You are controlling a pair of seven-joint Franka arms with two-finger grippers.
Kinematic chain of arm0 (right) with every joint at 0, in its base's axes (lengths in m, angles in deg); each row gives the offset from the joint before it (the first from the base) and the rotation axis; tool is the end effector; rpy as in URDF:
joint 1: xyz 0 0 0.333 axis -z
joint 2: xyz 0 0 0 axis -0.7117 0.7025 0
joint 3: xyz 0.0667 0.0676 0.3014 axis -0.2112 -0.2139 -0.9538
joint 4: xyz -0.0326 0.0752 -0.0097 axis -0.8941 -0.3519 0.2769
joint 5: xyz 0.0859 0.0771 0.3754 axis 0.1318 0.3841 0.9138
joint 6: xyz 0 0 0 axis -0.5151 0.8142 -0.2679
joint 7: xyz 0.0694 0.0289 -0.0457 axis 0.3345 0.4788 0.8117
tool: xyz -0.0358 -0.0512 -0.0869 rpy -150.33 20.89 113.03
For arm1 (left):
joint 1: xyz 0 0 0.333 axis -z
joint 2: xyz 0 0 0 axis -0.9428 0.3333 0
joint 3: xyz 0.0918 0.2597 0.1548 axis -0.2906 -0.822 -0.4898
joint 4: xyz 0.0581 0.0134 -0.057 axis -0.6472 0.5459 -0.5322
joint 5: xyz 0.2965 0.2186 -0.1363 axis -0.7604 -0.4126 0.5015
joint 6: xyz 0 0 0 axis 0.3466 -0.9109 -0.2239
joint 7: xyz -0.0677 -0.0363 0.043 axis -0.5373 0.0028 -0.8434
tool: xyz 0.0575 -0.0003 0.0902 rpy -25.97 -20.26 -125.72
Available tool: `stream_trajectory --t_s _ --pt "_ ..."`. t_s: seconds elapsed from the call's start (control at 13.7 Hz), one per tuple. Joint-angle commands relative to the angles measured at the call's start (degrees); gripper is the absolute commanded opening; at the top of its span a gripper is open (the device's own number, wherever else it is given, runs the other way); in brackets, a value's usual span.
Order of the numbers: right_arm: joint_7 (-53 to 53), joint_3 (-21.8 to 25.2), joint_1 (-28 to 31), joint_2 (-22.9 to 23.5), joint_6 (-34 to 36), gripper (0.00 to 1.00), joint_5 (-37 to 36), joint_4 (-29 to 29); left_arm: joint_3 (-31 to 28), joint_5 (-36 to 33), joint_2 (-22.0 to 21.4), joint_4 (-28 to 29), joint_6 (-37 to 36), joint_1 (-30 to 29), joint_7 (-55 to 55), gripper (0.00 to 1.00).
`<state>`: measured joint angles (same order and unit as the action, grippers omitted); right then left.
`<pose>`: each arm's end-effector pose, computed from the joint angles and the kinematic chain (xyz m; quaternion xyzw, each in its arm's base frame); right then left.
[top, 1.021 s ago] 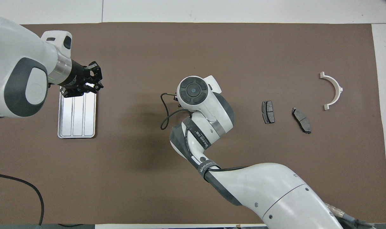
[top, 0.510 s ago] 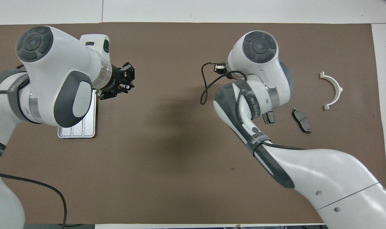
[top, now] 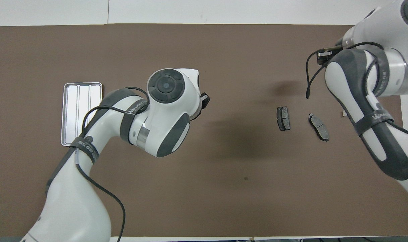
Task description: Place bearing gear from tray to pile
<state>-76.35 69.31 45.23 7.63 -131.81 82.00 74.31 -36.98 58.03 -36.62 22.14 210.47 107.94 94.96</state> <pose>0.6979 -0.0231 0.4323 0.9974 0.0214 0.0619 0.0292 0.5309 -0.4195 0.3802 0.9544 0.2940 -0.0148 0.0486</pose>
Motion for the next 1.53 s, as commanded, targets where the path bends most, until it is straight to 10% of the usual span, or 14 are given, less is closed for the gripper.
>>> stream_trajectory --t_s 0.0,1.46 --pt "7.1 -1.2 5.7 -1.1 0.2 0.0 1.2 2.4 -1.0 -3.2 4.0 -3.9 0.8 1.6 0.9 0.0" --pt "5.4 -1.3 3.0 -2.4 -12.8 0.0 1.2 19.9 -1.2 -8.2 7.2 -0.4 6.6 1.7 1.1 0.0"
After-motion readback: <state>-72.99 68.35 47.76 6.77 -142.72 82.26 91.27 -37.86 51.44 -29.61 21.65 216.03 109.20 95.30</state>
